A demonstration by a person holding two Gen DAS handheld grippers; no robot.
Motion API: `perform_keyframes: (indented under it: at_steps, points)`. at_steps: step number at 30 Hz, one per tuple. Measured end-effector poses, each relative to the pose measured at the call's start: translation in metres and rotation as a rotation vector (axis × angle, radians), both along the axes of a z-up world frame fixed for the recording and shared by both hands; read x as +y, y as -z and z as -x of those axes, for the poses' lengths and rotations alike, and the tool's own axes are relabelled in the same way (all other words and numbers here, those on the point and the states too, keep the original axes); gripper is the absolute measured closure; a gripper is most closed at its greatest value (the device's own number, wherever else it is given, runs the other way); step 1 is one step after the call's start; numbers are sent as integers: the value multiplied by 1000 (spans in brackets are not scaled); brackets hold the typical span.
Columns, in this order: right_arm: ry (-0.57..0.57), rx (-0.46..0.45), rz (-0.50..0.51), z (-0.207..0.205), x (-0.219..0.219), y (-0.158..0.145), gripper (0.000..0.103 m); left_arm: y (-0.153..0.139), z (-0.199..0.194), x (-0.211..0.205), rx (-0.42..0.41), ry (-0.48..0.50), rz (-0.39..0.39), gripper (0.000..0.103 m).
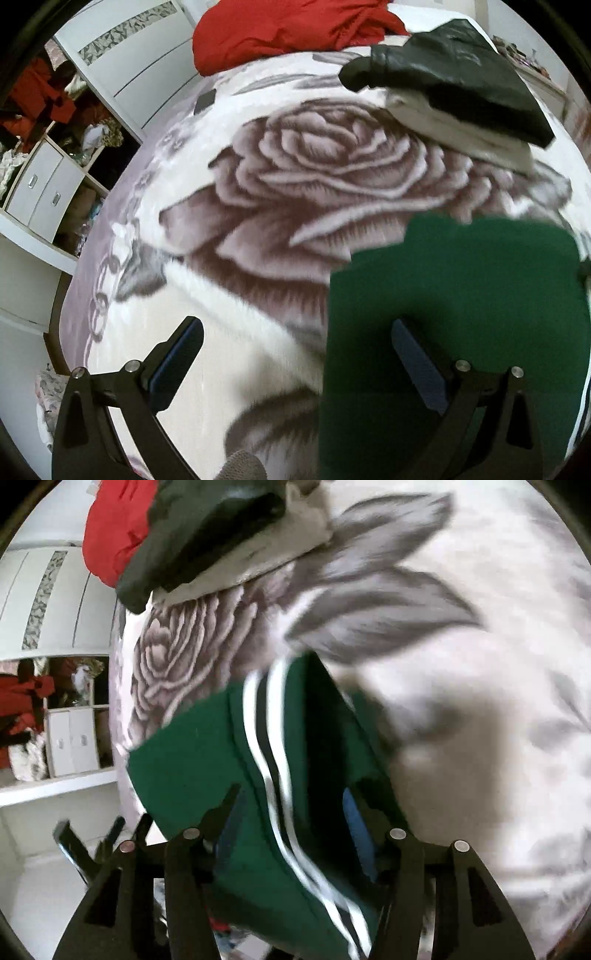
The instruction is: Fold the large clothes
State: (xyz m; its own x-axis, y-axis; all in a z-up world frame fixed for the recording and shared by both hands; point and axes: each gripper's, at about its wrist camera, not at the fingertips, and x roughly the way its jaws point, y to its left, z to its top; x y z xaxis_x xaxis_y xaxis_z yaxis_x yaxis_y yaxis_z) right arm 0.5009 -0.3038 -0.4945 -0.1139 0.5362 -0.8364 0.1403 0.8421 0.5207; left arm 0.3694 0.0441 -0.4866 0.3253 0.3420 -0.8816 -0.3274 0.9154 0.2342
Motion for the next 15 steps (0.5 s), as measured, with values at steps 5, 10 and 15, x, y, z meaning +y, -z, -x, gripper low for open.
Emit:
perform_keyframes:
  at_steps: [5,10,15]
  points:
    - [5,-119,50,-14,30,-8,100,16,-30,13,13,-4,3,0]
    - [64,-189,145,-24,15,-22,101,41,-52,21,35,-23,120,0]
    - [60,21,87,-35,11,22,98,31,-43,26,42,-41,124,0]
